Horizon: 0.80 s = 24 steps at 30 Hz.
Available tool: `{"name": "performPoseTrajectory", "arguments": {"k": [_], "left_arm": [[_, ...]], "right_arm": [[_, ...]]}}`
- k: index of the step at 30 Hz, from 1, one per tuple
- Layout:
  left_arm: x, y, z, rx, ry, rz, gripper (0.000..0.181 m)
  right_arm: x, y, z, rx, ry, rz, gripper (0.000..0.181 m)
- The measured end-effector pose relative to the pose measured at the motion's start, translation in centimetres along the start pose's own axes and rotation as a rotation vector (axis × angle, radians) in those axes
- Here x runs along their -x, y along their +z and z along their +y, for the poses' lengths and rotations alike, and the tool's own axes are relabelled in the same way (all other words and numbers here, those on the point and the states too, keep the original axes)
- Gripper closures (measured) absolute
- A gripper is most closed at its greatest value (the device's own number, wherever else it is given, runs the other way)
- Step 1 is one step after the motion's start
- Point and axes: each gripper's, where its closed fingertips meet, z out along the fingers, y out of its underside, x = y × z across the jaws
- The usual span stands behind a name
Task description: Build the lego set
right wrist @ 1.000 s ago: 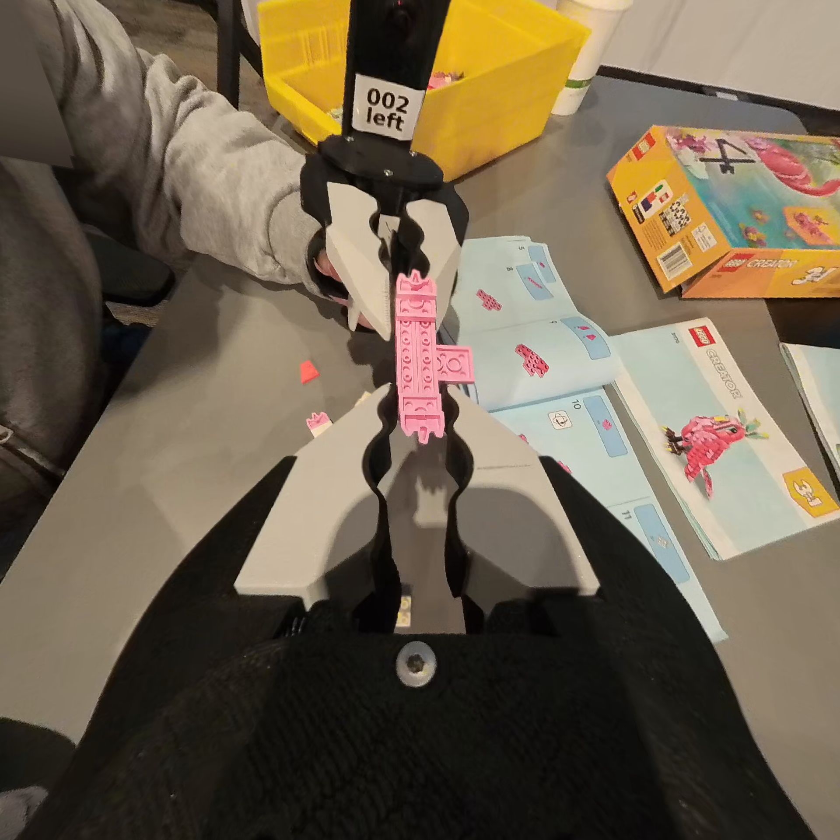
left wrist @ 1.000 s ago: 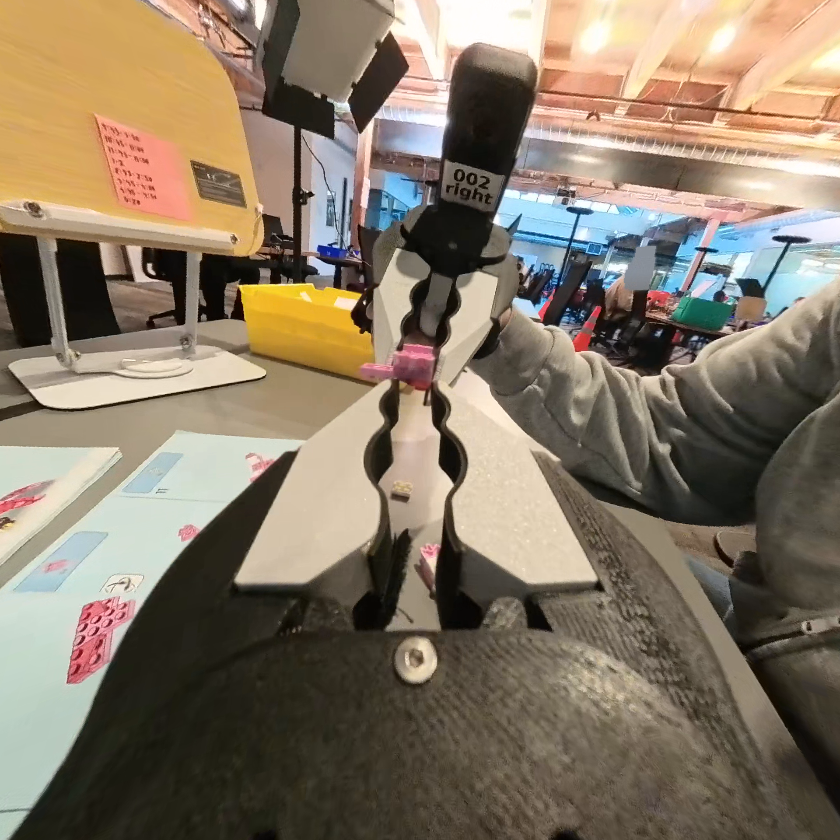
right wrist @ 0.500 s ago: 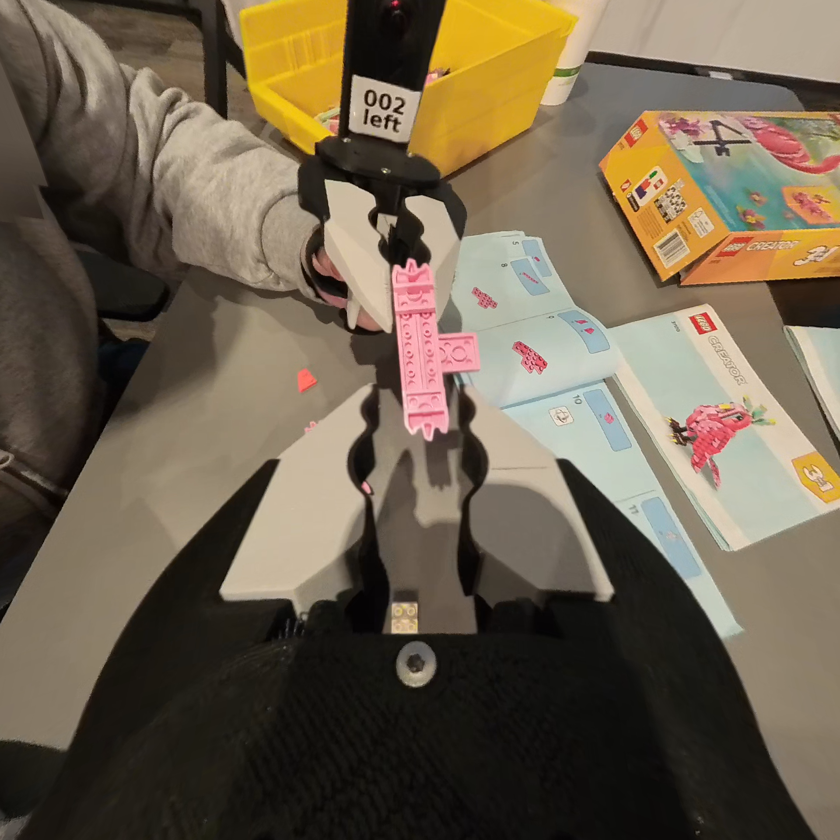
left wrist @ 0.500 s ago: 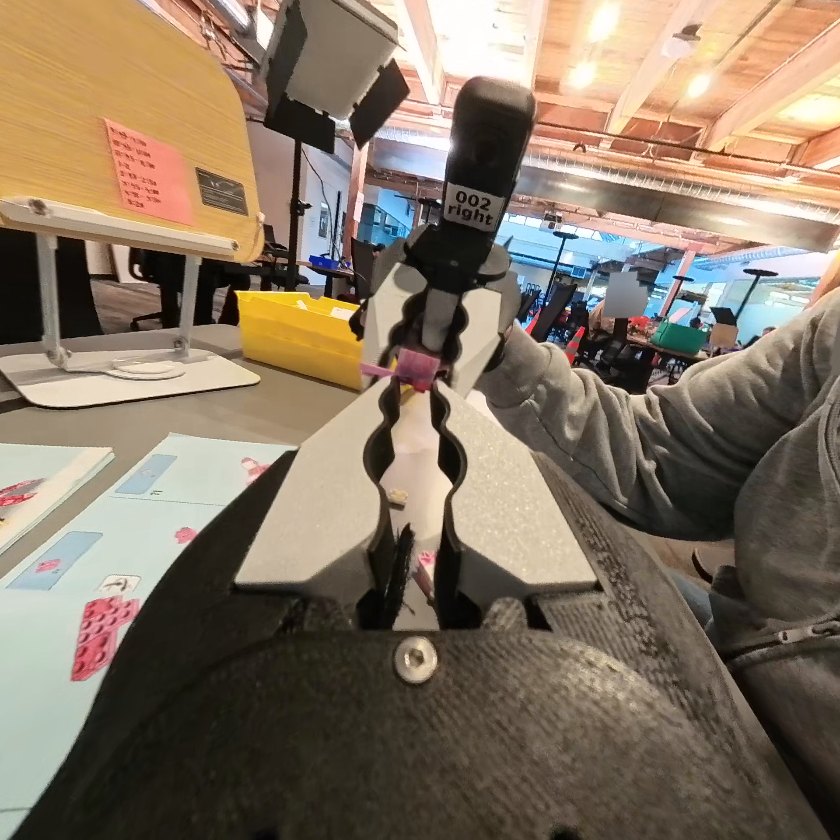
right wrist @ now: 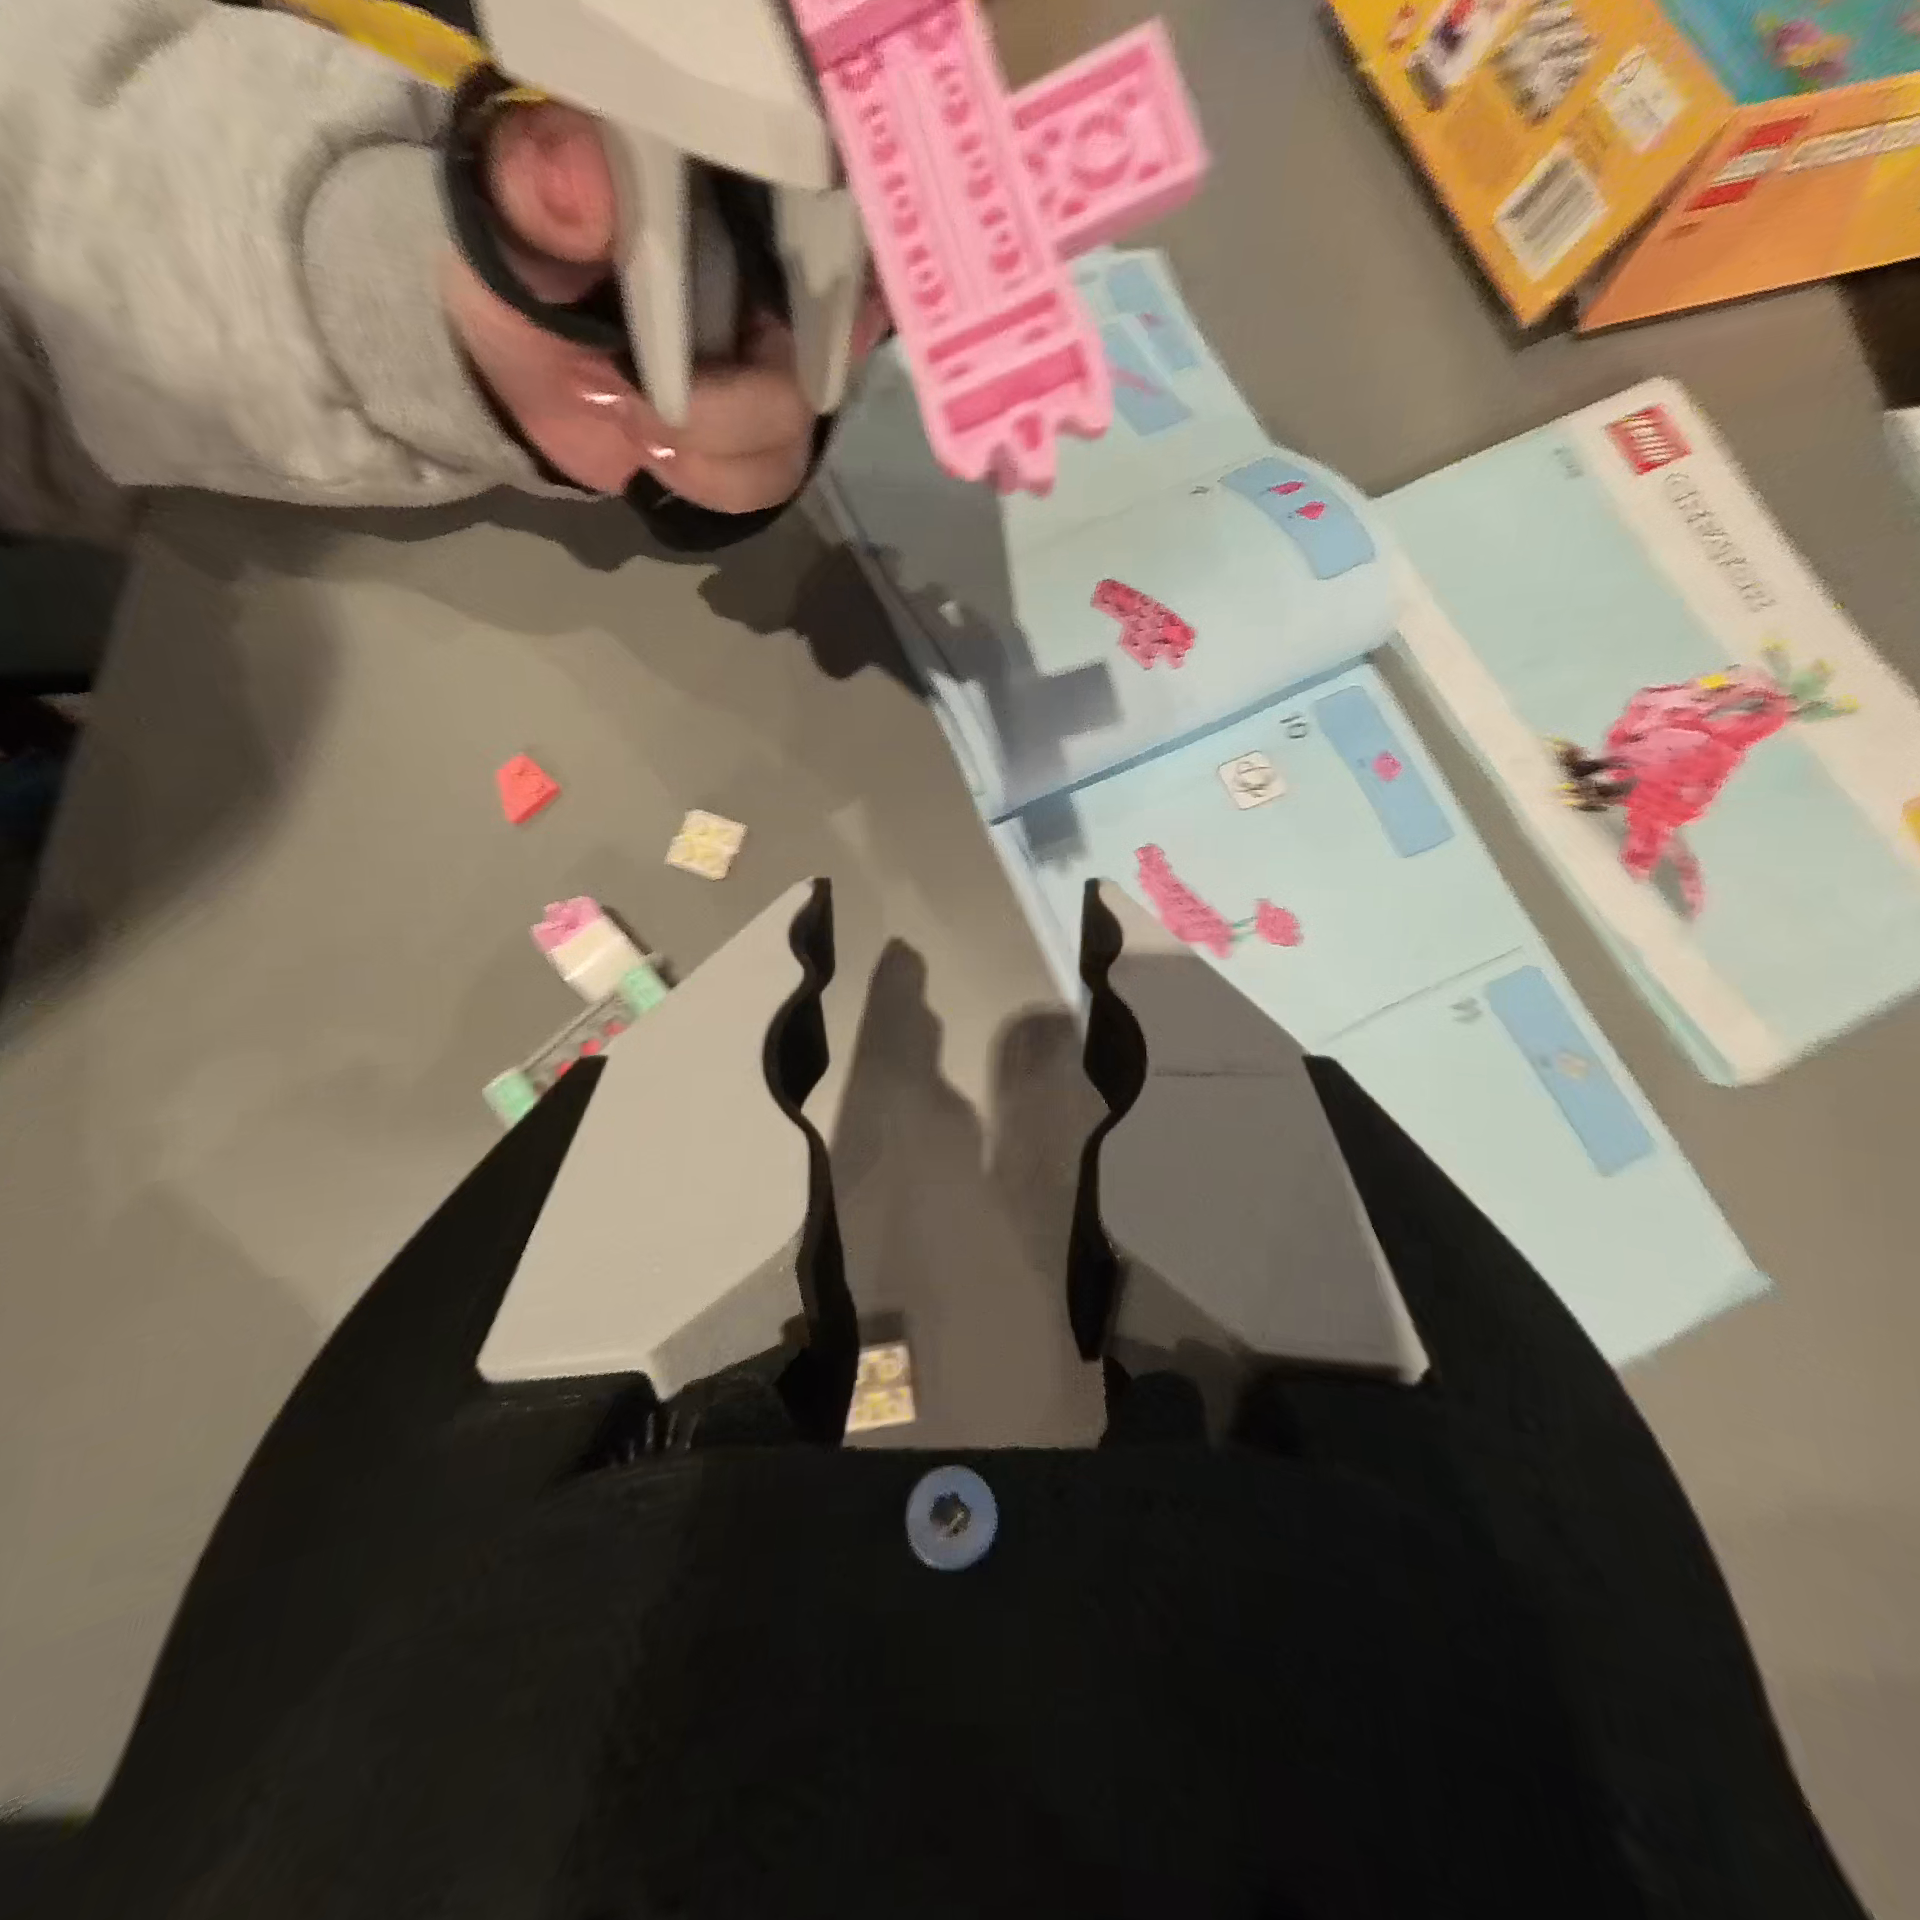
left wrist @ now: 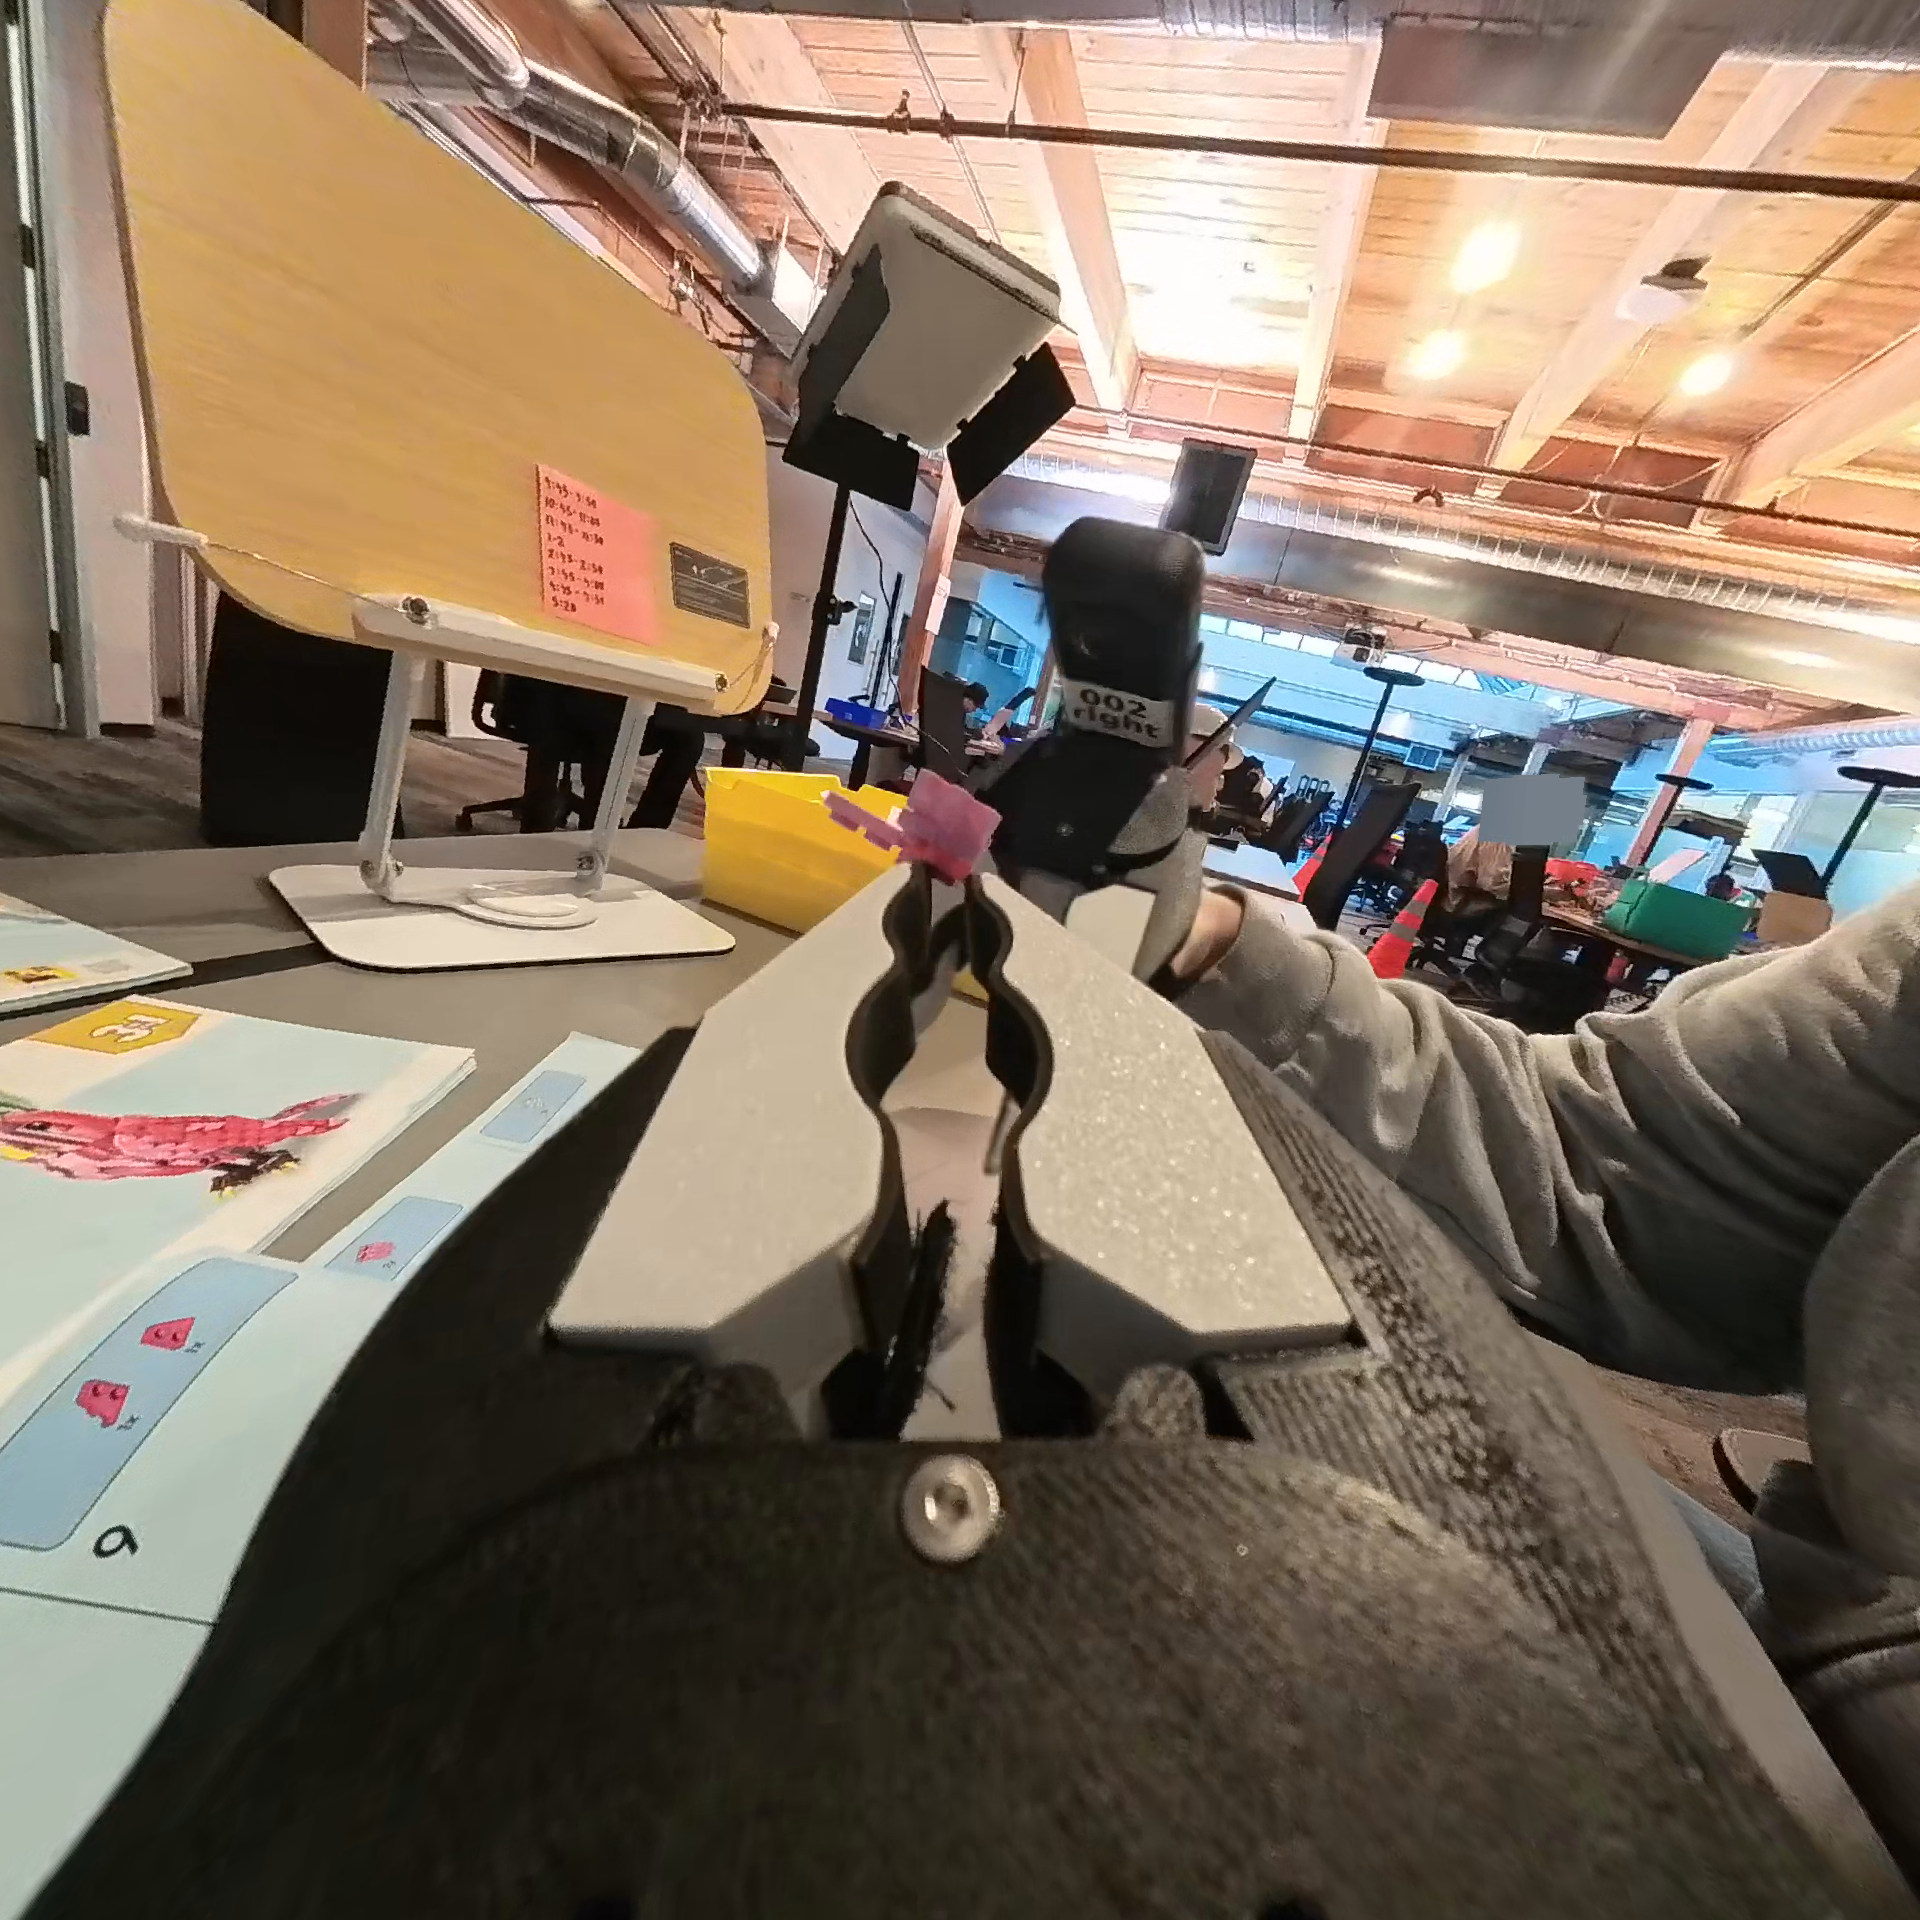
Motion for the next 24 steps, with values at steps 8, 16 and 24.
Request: {"name": "performPoseTrajectory", "arguments": {"k": [8,16,24], "left_arm": [[0.0,0.1,0.1,-0.004,-0.029,-0.002,0.176],[-0.8,0.5,0.9,0.025,-0.016,0.027,0.175],[-2.6,1.3,2.0,0.078,0.13,0.052,0.139]], "right_arm": [[-1.6,-3.9,-6.5,-0.203,-0.401,0.464,0.13],[-0.2,-3.2,-7.2,-0.077,-0.654,0.605,0.165],[2.6,-3.1,-7.4,-0.123,-0.653,0.426,0.165]]}}
